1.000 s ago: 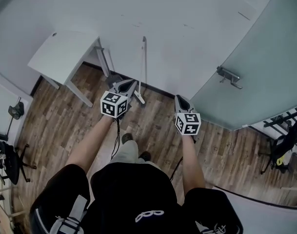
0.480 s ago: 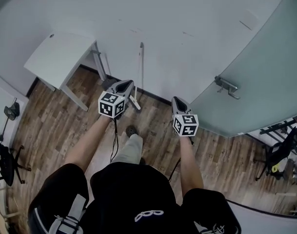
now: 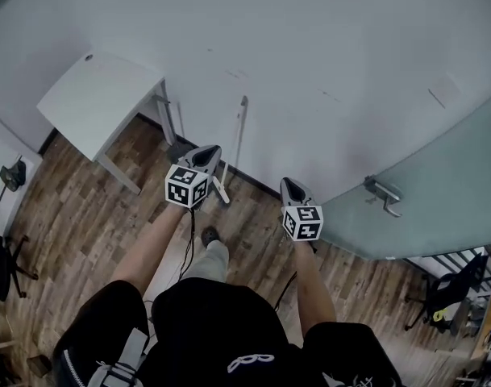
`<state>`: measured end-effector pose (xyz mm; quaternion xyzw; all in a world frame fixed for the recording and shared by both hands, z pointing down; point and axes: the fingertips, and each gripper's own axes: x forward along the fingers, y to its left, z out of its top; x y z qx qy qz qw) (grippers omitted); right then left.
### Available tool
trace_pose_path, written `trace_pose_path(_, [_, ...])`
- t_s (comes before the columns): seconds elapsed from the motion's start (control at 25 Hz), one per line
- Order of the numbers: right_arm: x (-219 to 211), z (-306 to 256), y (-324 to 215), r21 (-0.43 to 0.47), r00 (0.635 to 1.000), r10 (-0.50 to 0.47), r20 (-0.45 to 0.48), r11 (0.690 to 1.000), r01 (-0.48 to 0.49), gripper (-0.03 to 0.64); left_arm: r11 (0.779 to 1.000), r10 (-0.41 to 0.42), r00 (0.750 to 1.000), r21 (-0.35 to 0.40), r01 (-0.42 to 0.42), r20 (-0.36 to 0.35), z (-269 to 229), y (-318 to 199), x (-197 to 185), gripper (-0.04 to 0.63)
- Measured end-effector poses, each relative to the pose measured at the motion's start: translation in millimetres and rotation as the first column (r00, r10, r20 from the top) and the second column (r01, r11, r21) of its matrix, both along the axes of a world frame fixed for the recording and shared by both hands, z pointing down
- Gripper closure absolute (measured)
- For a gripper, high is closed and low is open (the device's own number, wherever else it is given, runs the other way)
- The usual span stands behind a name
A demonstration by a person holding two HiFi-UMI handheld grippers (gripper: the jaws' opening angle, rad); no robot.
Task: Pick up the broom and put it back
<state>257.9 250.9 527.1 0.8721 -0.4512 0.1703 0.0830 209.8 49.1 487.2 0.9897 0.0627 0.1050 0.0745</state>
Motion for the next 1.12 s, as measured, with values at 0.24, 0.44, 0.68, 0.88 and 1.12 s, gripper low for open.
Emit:
trace_pose_path(0.24, [64, 7, -63, -0.005, 0.998, -0.046, 0.032, 0.999, 0.046, 0.592, 0.999, -0.041, 0.999, -0.024, 0.042, 0.035, 15, -49, 55, 0.578])
trace_pose_path(0.44, [104, 18, -107, -0.011, 0.996, -0.070, 0.057, 0.997, 0.070, 0.592, 0.998, -0.064, 0.996, -0.022, 0.065, 0.057, 26, -86, 86, 0.578])
trace_pose_path(0.68, [136, 33, -151, -0.027, 0.992, -0.101, 0.074, 0.994, 0.103, 0.592, 0.995, -0.092, 0.991, -0.036, 0.096, 0.098, 48, -122, 106, 0.578])
trace_pose_path(0.88, [150, 45, -177, -0.041, 0.989, -0.124, 0.085, 0.991, 0.128, 0.592, 0.993, -0.094, 0.988, -0.053, 0.101, 0.127, 68, -132, 115, 0.578])
trace_pose_path(1.12, [157, 64, -193, -0.060, 0.981, -0.160, 0.113, 0.984, 0.168, 0.591, 0.991, -0.101, 0.985, -0.076, 0.113, 0.142, 84, -136, 119, 0.578])
